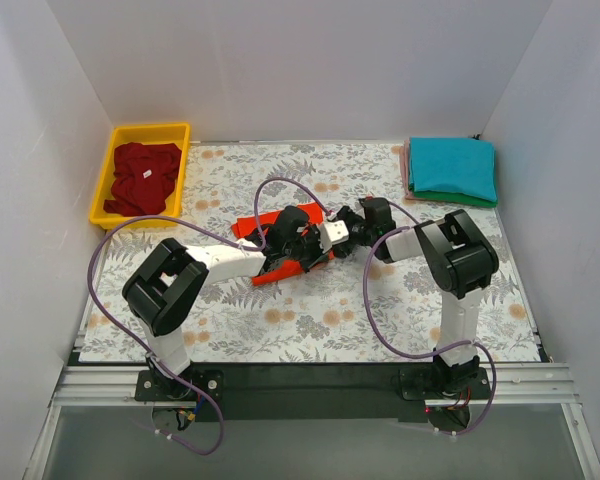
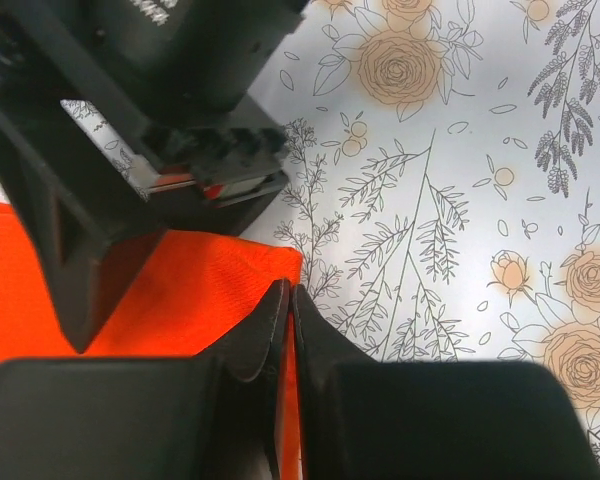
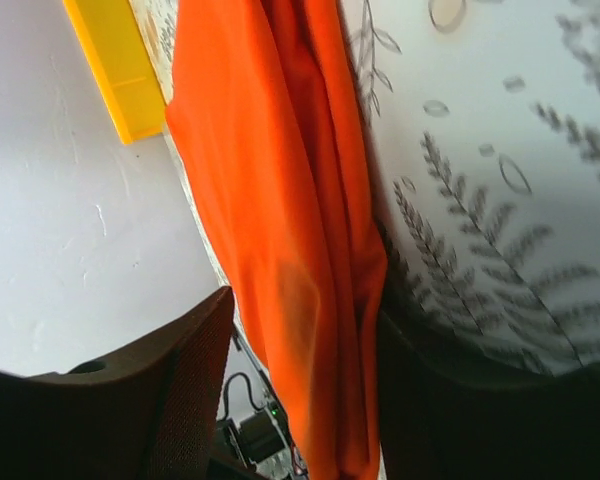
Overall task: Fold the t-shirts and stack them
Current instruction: Neatly place the folded tshirt to the corner
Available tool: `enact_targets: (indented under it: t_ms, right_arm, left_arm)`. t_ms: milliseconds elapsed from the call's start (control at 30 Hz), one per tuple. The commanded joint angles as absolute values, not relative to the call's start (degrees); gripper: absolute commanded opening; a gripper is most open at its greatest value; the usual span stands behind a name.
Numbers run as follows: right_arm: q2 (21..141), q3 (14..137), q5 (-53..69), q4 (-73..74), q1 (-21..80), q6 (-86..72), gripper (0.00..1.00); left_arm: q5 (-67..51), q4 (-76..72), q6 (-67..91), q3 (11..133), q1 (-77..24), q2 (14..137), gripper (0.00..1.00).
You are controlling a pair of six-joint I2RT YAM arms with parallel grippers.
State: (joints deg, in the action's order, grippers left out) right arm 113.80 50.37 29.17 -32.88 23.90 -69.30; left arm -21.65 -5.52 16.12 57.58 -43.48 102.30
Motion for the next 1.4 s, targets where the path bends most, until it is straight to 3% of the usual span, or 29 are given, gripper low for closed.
enact_targets:
  t_ms: [0, 533, 633, 667, 700, 800, 833, 1100, 1367]
  right_arm:
    - [118.03, 52.12, 23.03, -30.50, 24.35, -70.13, 0.61]
    - [126.38, 58.36, 19.42, -30.94, 25.40, -72.77, 0.38]
    - [126.56, 59.76, 20.04, -30.85, 25.84, -69.71, 0.17]
    - [126.39, 60.20, 20.39, -30.59, 25.93, -68.31, 0.02]
    - [126.04, 60.90, 21.09, -30.32, 25.75, -64.03, 0.01]
    - [123.14, 65.90, 21.88, -24.10, 25.31, -54.70, 0.01]
    - [121.66, 68.62, 21.71, -22.25, 24.79, -47.97, 0.01]
    - [118.65, 83.92, 17.41, -0.09, 20.92, -18.40, 0.01]
    - [119.79, 96.31, 13.10, 10.80, 12.84, -0.45, 0.01]
  left_arm:
    - [-23.46, -5.63, 17.14, 59.24, -43.33, 98.26, 0.00]
    - [-25.14, -2.90, 17.14, 60.82, -43.24, 98.52, 0.00]
    - [-25.31, -2.12, 17.40, 61.43, -43.15, 98.53, 0.00]
    - [-25.14, -1.33, 17.58, 62.48, -43.07, 98.44, 0.00]
    - [-25.14, -0.62, 18.10, 63.10, -42.81, 98.18, 0.02]
    - [-27.23, 3.77, 23.45, 64.07, -40.00, 94.76, 0.22]
    - [-28.12, 5.95, 25.47, 64.16, -39.12, 92.66, 0.33]
    - [-26.63, 15.29, 29.88, 61.88, -32.70, 82.45, 0.82]
    - [-23.73, 17.23, 32.87, 57.14, -28.39, 76.82, 0.86]
